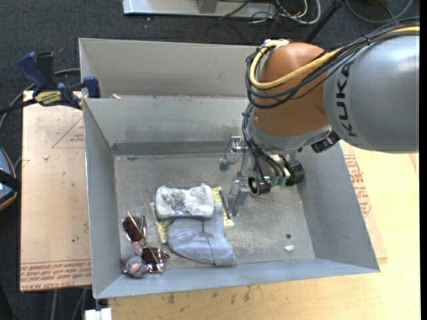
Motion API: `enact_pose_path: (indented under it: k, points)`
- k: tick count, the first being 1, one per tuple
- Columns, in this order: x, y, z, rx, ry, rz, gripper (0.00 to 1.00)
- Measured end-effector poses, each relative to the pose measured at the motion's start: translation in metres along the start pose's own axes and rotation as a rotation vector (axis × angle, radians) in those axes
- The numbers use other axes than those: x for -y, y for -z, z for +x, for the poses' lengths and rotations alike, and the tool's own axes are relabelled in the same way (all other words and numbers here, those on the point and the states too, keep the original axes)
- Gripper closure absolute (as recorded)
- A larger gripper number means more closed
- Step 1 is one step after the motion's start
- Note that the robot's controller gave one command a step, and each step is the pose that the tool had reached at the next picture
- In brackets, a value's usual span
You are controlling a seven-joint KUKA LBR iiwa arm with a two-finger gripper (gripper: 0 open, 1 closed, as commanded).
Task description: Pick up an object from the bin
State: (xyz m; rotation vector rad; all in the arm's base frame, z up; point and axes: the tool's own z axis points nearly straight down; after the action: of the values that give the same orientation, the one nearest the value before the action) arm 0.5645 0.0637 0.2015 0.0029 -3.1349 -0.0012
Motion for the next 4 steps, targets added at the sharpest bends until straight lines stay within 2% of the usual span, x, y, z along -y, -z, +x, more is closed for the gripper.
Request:
enact_pose_path:
  k: [1, 2, 3, 4]
  points:
    - [0.000, 0.004, -0.002, 0.007, -0.001, 0.000, 0.00]
    - [-0.007, -0.048, 0.008, 0.014, -0.021, -0.001, 0.00]
    - [-0.018, -0.076, -0.005, 0.005, 0.121, 0.001, 0.00]
    - [-0.008, -0.118, 0.028, 0.046, -0.019, -0.006, 1.00]
